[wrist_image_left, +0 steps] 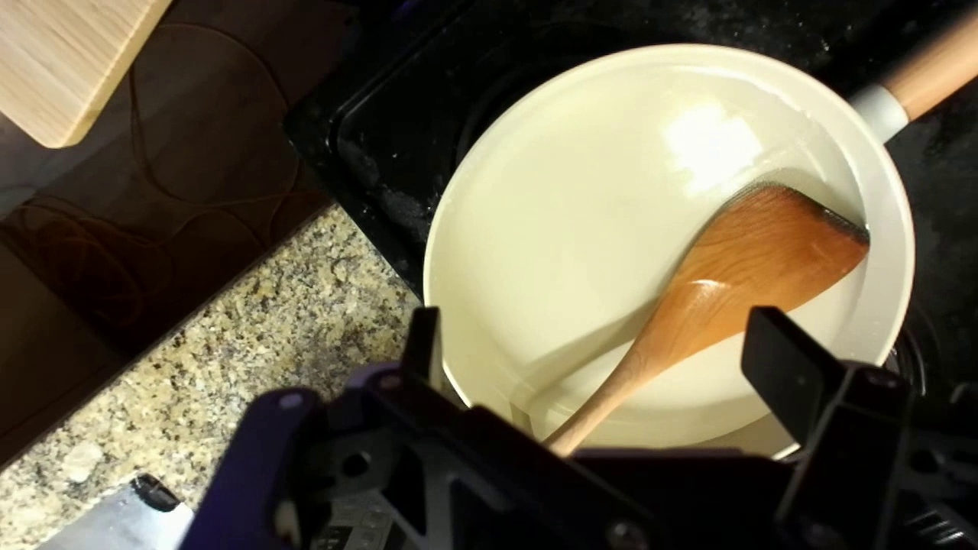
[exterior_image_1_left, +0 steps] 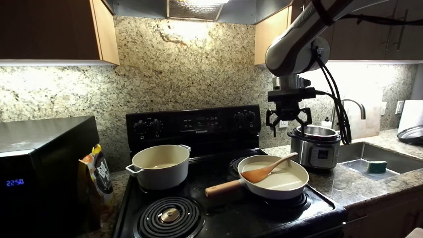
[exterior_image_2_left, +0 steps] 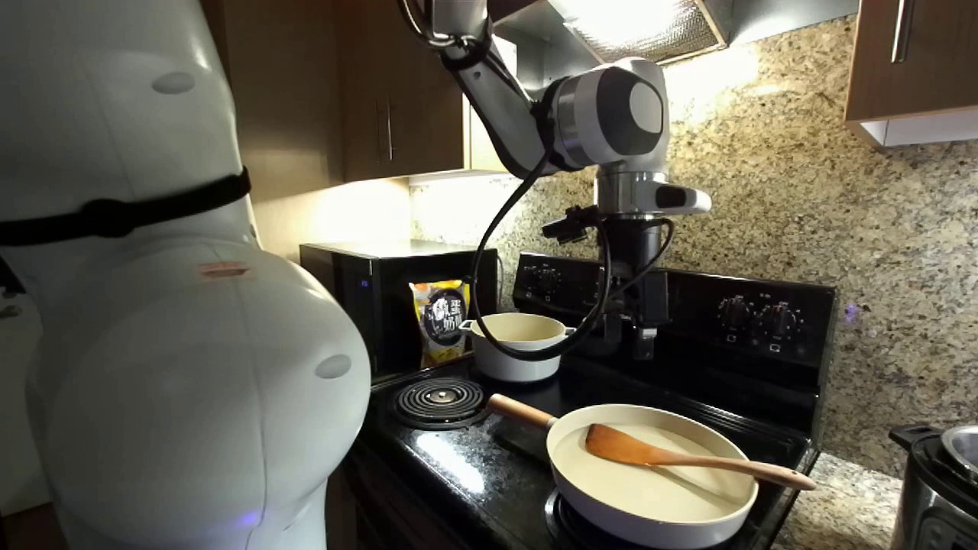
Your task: Stir the water in the pan with the spatula
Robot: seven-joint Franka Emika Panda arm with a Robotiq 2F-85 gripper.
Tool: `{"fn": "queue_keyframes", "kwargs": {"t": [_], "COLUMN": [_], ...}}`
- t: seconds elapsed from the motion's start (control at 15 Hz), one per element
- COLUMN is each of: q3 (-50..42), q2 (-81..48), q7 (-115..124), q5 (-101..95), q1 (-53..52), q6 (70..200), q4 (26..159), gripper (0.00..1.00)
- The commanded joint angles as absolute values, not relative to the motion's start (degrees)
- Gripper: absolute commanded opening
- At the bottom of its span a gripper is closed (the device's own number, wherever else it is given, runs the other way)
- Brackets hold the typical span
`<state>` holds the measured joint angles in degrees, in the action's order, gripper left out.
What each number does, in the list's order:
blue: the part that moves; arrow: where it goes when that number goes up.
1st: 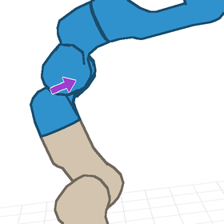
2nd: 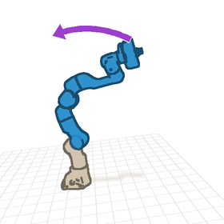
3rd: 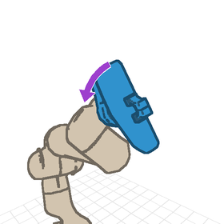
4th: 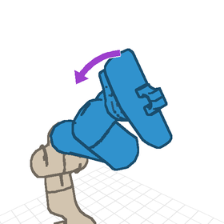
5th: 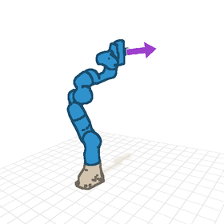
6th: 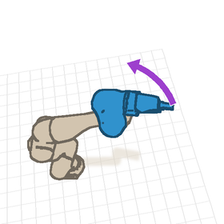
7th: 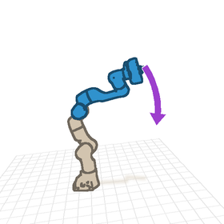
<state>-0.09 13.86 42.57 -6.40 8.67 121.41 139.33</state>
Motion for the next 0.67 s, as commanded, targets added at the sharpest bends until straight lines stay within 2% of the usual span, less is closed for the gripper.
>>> {"fn": "queue_keyframes", "kwargs": {"t": [0.0,0.6], "q3": [1.4,-0.2], "q2": [10.4,2.0], "q7": [51.4,69.4], "q5": [-7.4,-9.7], "q1": [8.5,7.6], "q6": [122.8,122.0], "q4": [137.1,132.5], "gripper": [1.00,1.00]}}
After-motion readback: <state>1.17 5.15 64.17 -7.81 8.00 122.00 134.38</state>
